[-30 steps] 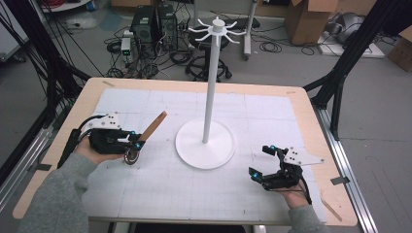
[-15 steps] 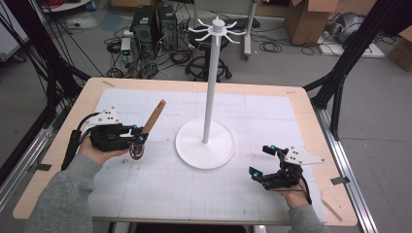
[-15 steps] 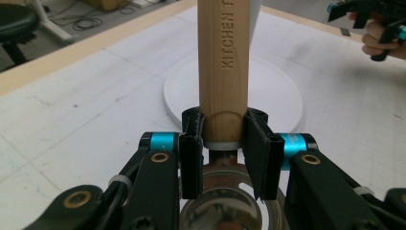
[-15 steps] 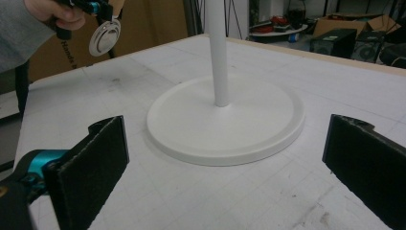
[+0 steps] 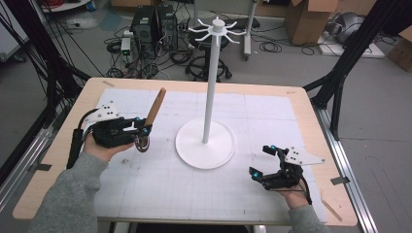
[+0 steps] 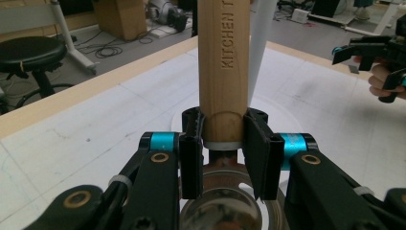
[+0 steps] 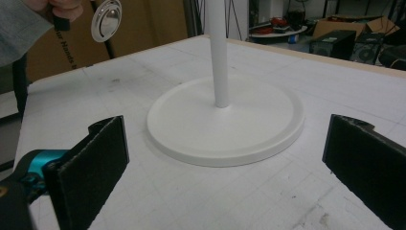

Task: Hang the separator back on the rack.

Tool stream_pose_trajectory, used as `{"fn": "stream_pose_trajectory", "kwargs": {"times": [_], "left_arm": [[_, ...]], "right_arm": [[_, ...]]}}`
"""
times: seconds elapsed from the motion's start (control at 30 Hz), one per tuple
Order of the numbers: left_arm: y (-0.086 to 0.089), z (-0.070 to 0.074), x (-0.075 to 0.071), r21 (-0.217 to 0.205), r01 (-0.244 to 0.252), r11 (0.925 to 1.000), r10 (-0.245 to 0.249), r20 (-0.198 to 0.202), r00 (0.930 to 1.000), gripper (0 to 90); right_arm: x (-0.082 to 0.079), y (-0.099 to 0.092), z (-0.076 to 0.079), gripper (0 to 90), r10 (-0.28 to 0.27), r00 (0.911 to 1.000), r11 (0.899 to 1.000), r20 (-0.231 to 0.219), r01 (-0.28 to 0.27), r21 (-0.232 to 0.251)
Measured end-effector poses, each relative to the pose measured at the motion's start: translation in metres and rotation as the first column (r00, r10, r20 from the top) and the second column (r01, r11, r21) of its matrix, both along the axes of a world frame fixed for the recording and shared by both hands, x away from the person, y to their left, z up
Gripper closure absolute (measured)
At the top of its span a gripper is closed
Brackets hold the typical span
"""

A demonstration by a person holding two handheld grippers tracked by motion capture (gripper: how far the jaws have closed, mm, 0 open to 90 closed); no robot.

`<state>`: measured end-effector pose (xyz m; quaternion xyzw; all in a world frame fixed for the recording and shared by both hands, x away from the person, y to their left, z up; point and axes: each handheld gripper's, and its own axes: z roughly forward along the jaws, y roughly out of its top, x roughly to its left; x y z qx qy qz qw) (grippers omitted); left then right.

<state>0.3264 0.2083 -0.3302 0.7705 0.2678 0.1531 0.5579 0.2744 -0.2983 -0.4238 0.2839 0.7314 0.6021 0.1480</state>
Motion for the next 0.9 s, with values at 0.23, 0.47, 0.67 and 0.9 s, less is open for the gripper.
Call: {"fn": "stream_pose_trajectory", "kwargs": {"times": [0.23, 0.47, 0.67, 0.9], "left_arm": [[-0.002, 0.018, -0.005, -0.060, 0.000, 0.9982, 0.002, 0.028, 0.9996, 69.3], [-0.003, 0.029, -0.009, -0.075, 0.000, 0.9972, 0.004, 0.045, 0.9990, 69.3], [-0.009, 0.035, -0.009, -0.078, 0.011, 0.9969, -0.007, 0.051, 0.9987, 69.3], [-0.019, 0.045, -0.011, -0.057, 0.018, 0.9982, -0.014, 0.072, 0.9973, 69.3]], "right_arm": [[0.000, -0.001, 0.000, 1.0, -0.001, 1.0000, 1.000, 0.007, 0.001, 0.002], [-0.002, -0.001, 0.000, 1.0, -0.009, 1.0000, 1.000, 0.000, 0.009, 0.000], [-0.002, -0.001, 0.001, 1.0, -0.007, 0.9999, 1.000, 0.008, 0.007, 0.000], [-0.001, -0.001, 0.001, 1.0, -0.007, 0.9999, 1.000, 0.009, 0.007, -0.001]]}}
